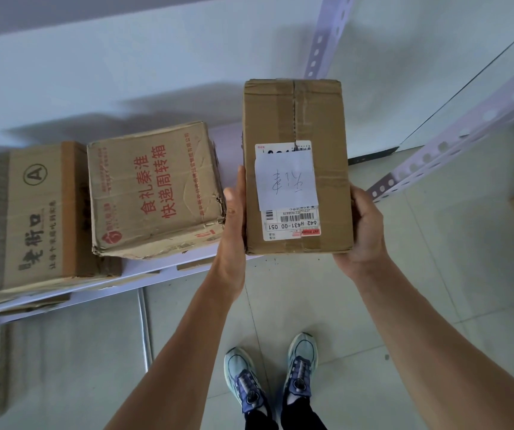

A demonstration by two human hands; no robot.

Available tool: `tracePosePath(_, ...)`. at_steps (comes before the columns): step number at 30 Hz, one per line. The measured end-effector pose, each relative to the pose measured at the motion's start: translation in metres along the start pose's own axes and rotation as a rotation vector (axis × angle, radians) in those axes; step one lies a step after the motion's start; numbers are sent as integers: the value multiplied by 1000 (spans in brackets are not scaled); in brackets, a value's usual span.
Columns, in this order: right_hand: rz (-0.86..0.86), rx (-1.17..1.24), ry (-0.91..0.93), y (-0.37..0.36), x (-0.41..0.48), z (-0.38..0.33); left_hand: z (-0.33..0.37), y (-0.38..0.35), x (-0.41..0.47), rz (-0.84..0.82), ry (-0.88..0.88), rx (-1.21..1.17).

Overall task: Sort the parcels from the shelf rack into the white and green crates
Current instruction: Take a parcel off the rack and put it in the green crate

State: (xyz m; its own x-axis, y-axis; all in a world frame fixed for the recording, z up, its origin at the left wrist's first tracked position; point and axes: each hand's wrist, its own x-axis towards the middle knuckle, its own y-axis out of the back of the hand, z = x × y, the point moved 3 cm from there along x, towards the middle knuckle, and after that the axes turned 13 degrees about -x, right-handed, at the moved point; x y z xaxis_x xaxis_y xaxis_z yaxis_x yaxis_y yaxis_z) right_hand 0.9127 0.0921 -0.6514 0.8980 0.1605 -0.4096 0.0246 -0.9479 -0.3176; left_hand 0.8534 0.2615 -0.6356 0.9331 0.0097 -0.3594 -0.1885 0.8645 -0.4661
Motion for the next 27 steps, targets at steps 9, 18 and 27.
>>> tracePosePath(9, 44, -48, -3, -5, -17, -3, 6, -2, -14, -1, -24, 7)
tracePosePath(18, 117, -134, -26, -27, -71, -40, 37, -14, -54, -3, -24, -59)
tracePosePath(27, 93, -171, -108, -58, -151, -82, 77, -35, -144, 74, -60, -78)
